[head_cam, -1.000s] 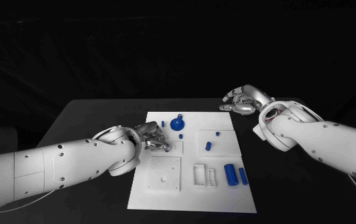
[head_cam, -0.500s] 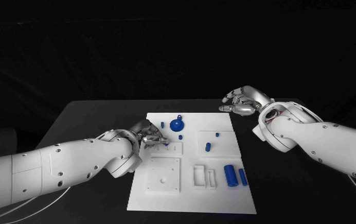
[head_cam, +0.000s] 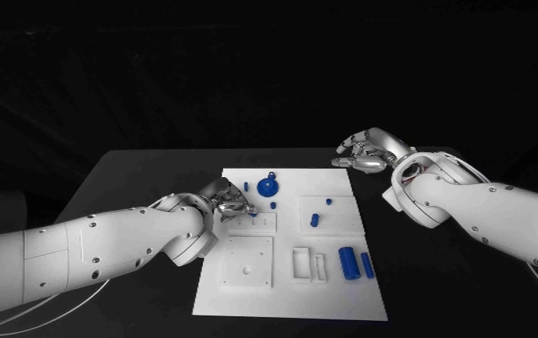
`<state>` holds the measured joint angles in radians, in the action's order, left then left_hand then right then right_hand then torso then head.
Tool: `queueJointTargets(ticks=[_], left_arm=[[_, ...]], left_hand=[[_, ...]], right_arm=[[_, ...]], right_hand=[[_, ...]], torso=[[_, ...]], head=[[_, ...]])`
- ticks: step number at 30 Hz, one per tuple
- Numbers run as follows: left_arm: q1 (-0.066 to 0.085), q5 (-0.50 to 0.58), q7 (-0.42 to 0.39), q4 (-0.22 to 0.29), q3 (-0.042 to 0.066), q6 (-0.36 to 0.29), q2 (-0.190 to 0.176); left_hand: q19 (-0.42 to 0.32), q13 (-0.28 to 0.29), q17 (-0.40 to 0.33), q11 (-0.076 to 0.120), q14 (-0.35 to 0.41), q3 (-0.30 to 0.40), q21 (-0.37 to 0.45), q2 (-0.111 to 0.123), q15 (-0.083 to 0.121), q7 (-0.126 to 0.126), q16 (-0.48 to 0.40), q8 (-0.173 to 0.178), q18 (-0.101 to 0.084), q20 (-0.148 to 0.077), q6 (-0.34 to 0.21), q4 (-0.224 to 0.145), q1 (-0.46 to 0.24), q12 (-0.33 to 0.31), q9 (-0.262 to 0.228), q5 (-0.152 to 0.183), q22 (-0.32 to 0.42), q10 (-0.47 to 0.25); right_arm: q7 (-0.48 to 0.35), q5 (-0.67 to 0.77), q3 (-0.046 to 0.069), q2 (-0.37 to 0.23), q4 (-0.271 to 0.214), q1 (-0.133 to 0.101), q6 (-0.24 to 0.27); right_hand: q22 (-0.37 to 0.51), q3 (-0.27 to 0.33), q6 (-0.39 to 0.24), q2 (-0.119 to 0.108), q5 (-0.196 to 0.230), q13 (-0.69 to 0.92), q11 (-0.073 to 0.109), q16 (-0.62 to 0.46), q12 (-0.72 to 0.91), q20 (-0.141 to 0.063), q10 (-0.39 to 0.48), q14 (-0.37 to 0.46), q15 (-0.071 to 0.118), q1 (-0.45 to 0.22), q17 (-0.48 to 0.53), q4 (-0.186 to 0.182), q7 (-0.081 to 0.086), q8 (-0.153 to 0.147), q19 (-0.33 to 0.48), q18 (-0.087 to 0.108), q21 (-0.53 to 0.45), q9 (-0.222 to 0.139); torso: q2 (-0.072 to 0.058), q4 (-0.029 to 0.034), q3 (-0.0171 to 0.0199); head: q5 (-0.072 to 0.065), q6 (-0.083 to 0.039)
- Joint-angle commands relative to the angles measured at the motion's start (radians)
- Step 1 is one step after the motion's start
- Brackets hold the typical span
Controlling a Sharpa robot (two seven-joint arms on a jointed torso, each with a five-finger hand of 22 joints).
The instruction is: Assemble the parts on the task board
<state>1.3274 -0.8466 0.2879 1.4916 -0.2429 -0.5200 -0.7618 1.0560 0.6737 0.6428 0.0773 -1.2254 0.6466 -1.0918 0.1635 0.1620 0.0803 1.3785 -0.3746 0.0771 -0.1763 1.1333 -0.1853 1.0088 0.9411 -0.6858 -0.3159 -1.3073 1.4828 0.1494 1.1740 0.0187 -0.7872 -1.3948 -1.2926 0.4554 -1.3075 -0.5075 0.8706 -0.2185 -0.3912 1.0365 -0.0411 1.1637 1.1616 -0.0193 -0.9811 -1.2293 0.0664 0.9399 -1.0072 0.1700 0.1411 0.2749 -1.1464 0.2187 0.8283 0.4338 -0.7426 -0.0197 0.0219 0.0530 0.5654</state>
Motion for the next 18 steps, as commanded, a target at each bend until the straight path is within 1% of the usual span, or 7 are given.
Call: queueJointTargets(ticks=[1, 9, 12, 18], left_arm=[[0.0, -0.059, 0.031, -0.004, 0.0, 0.003, 0.007], [-0.003, -0.104, 0.047, -0.021, 0.0, 0.017, 0.023], [-0.008, -0.113, 0.052, -0.022, 0.0, 0.029, 0.024], [-0.01, -0.15, 0.056, -0.019, 0.0, 0.052, 0.024]], left_hand=[[0.008, -0.001, -0.001, 0.053, -0.038, 0.004, -0.005, -0.012, 0.068, -0.1, 0.004, -0.007, 0.012, -0.1, 0.111, 0.006, 0.004, 0.008, -0.001, 0.007, -0.015, -0.052], [0.013, -0.001, -0.002, 0.057, -0.041, 0.005, -0.011, -0.002, 0.072, -0.103, 0.018, -0.013, 0.015, -0.101, 0.122, 0.012, 0.002, 0.026, -0.003, 0.018, -0.015, -0.05], [0.015, 0.0, -0.003, 0.058, -0.042, 0.005, -0.014, -0.001, 0.073, -0.105, 0.024, -0.016, 0.016, -0.101, 0.125, 0.013, 0.002, 0.034, -0.004, 0.03, -0.016, -0.051], [0.015, -0.002, -0.006, 0.059, -0.04, 0.003, -0.017, 0.001, 0.074, -0.106, 0.032, -0.021, 0.019, -0.101, 0.128, 0.015, 0.001, 0.046, -0.004, 0.053, -0.016, -0.054]], right_arm=[[-0.01, 0.0, 0.0, 0.0, -0.003, 0.001, -0.013], [-0.009, -0.001, 0.0, 0.001, -0.004, 0.001, -0.014], [-0.009, -0.001, 0.0, 0.0, -0.004, 0.001, -0.015], [-0.009, -0.001, 0.0, 0.0, -0.004, 0.001, -0.017]], right_hand=[[-0.01, -0.001, 0.001, 0.005, -0.004, -0.002, 0.006, 0.004, 0.004, 0.002, 0.004, -0.001, 0.008, -0.001, 0.002, -0.002, 0.008, 0.005, -0.007, 0.043, -0.004, 0.0], [-0.011, 0.0, 0.0, 0.005, -0.004, -0.002, 0.006, 0.004, 0.004, 0.002, 0.004, -0.001, 0.008, -0.002, 0.002, -0.002, 0.008, 0.005, -0.007, 0.043, -0.004, 0.0], [-0.011, 0.0, 0.0, 0.005, -0.005, -0.002, 0.006, 0.004, 0.004, 0.002, 0.005, -0.001, 0.008, -0.002, 0.002, -0.002, 0.008, 0.005, -0.007, 0.043, -0.004, 0.0], [-0.011, 0.001, 0.0, 0.005, -0.005, -0.003, 0.006, 0.004, 0.005, 0.002, 0.005, -0.001, 0.008, -0.002, 0.002, -0.003, 0.008, 0.005, -0.007, 0.043, -0.004, 0.0]], torso=[[0.0, -0.0001, 0.0001], [-0.001, -0.0014, -0.0008], [-0.001, -0.0012, -0.0006], [-0.001, 0.0003, -0.0014]], head=[[0.0, 0.002], [0.0, 0.004], [0.0, 0.006], [-0.002, 0.008]])
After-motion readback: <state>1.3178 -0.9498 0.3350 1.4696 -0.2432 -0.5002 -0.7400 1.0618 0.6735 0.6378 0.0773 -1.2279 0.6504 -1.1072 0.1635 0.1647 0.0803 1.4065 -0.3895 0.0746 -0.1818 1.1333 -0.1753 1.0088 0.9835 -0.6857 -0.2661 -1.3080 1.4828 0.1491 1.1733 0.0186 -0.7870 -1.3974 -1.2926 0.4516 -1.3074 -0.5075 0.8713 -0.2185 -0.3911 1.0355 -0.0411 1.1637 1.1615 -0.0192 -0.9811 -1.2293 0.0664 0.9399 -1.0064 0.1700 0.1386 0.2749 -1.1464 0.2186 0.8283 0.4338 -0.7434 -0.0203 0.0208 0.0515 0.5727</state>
